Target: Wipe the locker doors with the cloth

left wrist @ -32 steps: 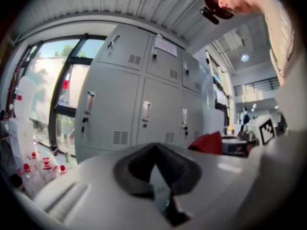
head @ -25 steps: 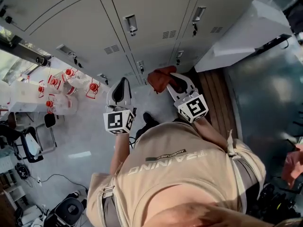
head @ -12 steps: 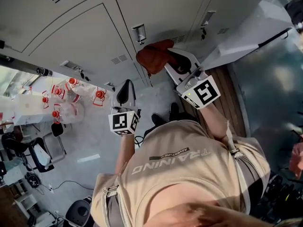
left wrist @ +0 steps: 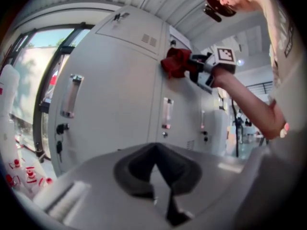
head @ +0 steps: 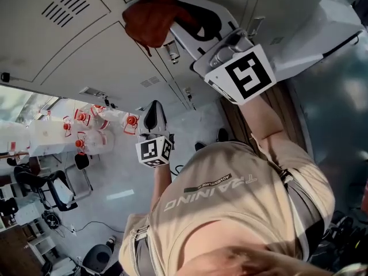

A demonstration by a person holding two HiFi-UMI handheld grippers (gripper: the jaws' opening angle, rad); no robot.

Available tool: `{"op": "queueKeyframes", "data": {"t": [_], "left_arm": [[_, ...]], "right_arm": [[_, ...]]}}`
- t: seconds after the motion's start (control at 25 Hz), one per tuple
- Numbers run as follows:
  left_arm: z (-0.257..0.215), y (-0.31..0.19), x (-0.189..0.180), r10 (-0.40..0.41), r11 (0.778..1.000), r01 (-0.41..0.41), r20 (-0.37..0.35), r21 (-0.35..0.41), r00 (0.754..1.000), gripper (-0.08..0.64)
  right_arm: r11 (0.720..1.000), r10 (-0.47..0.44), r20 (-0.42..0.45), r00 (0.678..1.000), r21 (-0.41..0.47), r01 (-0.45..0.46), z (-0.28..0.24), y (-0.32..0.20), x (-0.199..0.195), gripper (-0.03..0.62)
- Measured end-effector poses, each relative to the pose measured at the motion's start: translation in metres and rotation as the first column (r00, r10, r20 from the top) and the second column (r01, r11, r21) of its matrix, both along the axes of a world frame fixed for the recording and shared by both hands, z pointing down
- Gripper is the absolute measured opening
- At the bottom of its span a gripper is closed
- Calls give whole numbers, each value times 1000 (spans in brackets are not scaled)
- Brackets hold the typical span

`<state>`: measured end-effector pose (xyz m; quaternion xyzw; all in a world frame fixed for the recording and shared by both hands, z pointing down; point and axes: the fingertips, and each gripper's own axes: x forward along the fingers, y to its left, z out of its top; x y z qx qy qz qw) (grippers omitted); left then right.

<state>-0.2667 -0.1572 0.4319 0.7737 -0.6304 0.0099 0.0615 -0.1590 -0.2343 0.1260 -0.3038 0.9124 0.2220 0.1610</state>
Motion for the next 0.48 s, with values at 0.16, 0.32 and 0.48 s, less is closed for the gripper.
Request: {"op": "queueKeyframes", "data": {"t": [0.16, 0.32, 0.48], "left_arm": [[-5, -8, 2, -2, 1000, 2, 4, 6, 1000, 5], [-4, -8, 1, -15, 1000, 15, 0, 2, 1000, 5], [-2, -5, 3, -21, 1000, 21, -1, -1, 1000, 6]], "right_arm": [[999, 35, -23, 999, -37, -35, 9, -26, -6, 63], [998, 45, -56, 997, -46, -47, 32, -32, -9, 63], [995, 46, -105, 993, -88, -56, 64, -34, -11, 63]]}}
